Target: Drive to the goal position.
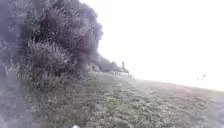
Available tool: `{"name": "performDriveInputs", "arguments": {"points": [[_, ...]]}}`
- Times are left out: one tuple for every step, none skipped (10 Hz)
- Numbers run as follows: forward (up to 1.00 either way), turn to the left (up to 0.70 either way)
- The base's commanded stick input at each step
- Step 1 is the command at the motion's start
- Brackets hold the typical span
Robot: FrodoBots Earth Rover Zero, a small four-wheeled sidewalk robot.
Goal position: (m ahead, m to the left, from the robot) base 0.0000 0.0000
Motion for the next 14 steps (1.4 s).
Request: {"name": "performDriveInputs", "arguments": {"points": [[0.6, -0.15], [0.6, -0.15], [0.6, -0.15], [0.6, -0.15], [0.6, -0.15], [0.6, -0.15], [0.6, -0.15], [0.6, -0.15], [0.6, -0.15], [0.6, -0.15], [0.6, -0.15], [0.6, -0.15], [0.6, -0.15], [0.6, -0.15]]}}
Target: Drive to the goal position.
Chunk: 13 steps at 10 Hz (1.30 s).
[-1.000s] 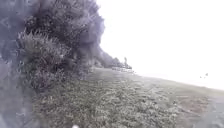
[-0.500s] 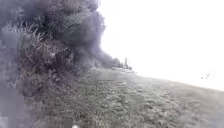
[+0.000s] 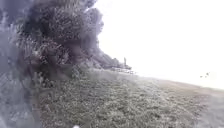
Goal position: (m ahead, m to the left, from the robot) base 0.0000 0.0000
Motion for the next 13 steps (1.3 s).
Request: {"name": "performDriveInputs", "arguments": {"points": [[0.6, -0.15], [0.6, -0.15], [0.6, -0.15], [0.6, -0.15], [0.6, -0.15], [0.6, -0.15], [0.6, -0.15], [0.6, -0.15], [0.6, -0.15], [0.6, -0.15], [0.6, -0.15], [0.6, -0.15], [0.6, -0.15]]}}
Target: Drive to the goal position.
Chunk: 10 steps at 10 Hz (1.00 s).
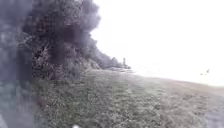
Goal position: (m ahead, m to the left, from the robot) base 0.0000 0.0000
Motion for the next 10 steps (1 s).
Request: {"name": "performDriveInputs", "arguments": {"points": [[0.6, -0.15], [0.6, -0.15], [0.6, -0.15], [0.6, -0.15], [0.6, -0.15], [0.6, -0.15], [0.6, -0.15], [0.6, -0.15], [0.6, -0.15], [0.6, -0.15]]}}
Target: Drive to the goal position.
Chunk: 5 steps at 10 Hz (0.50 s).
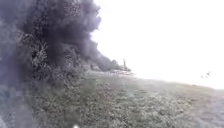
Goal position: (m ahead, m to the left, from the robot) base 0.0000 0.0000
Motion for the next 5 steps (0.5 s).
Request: {"name": "performDriveInputs", "arguments": {"points": [[0.6, -0.15], [0.6, -0.15], [0.6, -0.15], [0.6, -0.15], [0.6, -0.15]]}}
